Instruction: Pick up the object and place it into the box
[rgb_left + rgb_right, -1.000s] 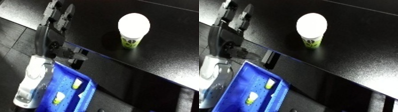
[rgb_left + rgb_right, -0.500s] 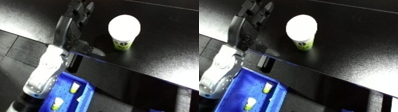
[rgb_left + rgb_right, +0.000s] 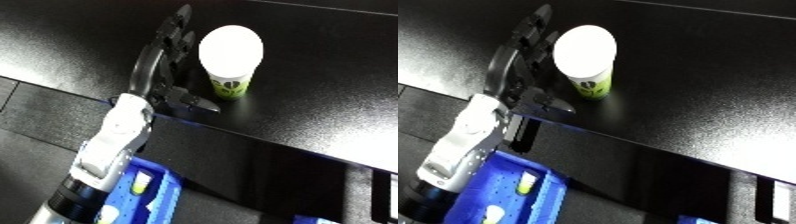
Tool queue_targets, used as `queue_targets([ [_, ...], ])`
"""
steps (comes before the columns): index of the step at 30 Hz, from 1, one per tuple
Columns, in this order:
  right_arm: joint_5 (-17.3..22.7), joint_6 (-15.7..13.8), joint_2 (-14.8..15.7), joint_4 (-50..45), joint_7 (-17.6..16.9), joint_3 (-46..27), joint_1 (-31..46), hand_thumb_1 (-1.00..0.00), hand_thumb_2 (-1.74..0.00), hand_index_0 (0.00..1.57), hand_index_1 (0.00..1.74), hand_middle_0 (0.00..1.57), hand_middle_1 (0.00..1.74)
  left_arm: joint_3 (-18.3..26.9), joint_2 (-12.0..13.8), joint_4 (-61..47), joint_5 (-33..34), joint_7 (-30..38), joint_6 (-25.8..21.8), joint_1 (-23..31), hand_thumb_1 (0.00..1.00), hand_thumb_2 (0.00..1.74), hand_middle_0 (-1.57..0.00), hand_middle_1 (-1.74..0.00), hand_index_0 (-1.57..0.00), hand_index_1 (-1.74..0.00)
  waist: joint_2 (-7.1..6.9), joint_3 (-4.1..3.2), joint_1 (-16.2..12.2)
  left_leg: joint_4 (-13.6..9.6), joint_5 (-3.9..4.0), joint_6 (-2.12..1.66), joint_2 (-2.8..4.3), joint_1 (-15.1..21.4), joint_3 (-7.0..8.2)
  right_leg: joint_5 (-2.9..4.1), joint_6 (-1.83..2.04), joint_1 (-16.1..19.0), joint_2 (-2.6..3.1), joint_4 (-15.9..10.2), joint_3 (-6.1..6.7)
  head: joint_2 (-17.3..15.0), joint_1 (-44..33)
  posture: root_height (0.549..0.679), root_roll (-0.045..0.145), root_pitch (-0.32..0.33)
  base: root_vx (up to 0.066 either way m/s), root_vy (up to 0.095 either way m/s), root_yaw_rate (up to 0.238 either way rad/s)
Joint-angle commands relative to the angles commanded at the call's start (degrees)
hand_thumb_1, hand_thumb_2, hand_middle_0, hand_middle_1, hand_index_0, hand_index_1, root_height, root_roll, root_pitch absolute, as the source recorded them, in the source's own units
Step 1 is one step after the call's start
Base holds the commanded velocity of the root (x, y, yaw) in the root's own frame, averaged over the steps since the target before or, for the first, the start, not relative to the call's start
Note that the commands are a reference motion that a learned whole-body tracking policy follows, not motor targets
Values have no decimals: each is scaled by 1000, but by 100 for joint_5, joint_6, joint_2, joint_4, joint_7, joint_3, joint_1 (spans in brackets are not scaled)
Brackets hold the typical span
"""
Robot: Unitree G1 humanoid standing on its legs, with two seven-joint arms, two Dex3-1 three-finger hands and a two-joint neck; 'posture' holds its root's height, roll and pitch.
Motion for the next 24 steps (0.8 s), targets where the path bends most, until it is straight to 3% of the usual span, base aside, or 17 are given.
queue_targets([
  [7,76,4,-14,-45,-64,67,-63,0,0,0,0,0,0,-196,-214,318,3,35,-104,-203,0,0,0,0,0,0,-48,0,-95,24,-13,13,26,-95,37,27,8,-137,27,13,50,141,-60,619,20,-5,-13,9,-35],
  [24,112,6,80,-72,-134,191,-169,0,0,0,0,0,0,-425,-484,475,-116,171,-22,-722,850,1479,-1334,-1479,-1334,-1479,-76,0,-205,27,-39,9,56,-117,86,59,35,-184,32,-29,92,191,-308,619,21,2,-5,1,-17],
])
